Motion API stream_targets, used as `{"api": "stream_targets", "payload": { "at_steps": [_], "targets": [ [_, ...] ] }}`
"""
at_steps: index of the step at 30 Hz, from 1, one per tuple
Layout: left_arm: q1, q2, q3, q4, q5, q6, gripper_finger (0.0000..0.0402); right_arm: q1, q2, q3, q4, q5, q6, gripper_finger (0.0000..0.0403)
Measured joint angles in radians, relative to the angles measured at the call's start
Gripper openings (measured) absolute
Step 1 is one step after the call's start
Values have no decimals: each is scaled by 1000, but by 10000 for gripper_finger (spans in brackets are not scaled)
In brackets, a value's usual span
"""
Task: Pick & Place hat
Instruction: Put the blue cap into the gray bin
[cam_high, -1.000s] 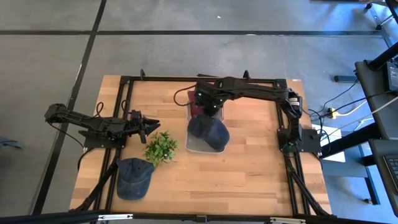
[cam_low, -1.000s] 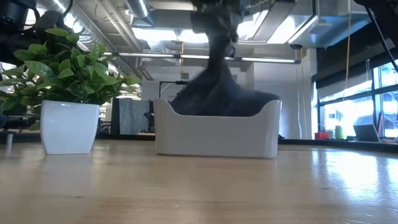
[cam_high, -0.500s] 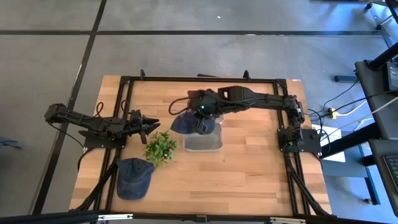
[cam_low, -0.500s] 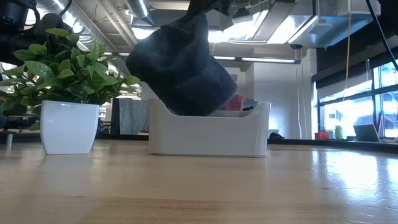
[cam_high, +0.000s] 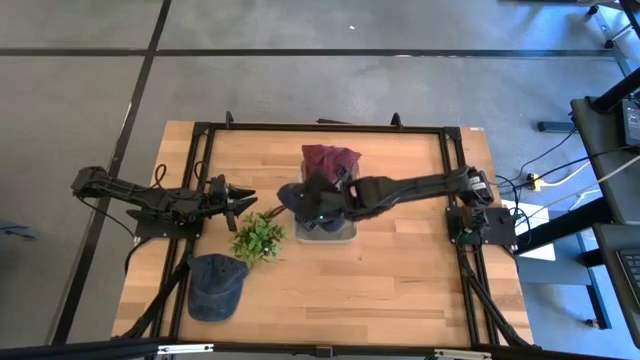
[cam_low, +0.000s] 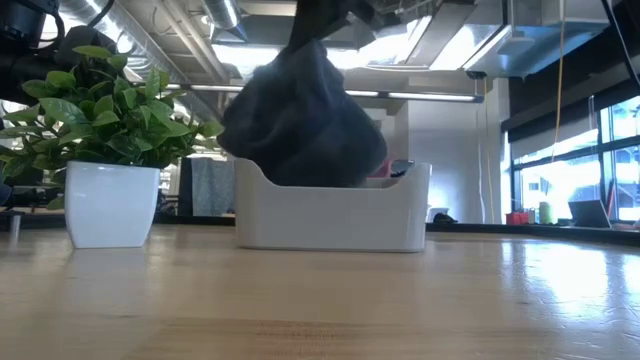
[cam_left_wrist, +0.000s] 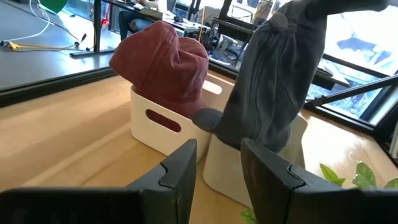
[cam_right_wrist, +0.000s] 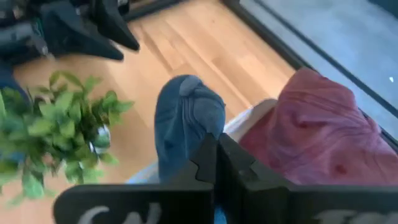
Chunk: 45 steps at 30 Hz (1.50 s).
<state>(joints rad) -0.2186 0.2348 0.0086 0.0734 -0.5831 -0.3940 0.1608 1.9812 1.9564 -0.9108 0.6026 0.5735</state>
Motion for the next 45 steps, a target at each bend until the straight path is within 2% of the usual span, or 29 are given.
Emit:
{"api": "stream_targets", "payload": {
  "at_steps": [3,9,12,16,24,29,32,34,39,45],
  "targets": [
    [0,0,0,0,-1,0,121,20,0,-46,56,70,30,4],
    [0,0,0,0,-1,1,121,57,0,-96,54,170,108,4],
    [0,0,0,0,-1,12,121,69,0,-96,37,173,103,4],
    [0,0,0,0,-2,13,121,73,1,-116,-70,196,131,4],
    [0,0,0,0,-1,15,121,73,0,-311,-65,192,264,5],
    [0,0,0,0,-2,15,121,72,0,-382,-59,191,310,20],
    [0,0,0,0,-3,15,121,71,0,-393,-57,192,296,23],
    [0,0,0,0,-11,15,121,71,0,-393,-55,206,220,24],
    [0,0,0,1,-75,14,121,64,0,-393,-34,257,127,30],
    [0,0,0,2,-107,12,121,32,0,-381,-36,259,86,82]
  ]
}}
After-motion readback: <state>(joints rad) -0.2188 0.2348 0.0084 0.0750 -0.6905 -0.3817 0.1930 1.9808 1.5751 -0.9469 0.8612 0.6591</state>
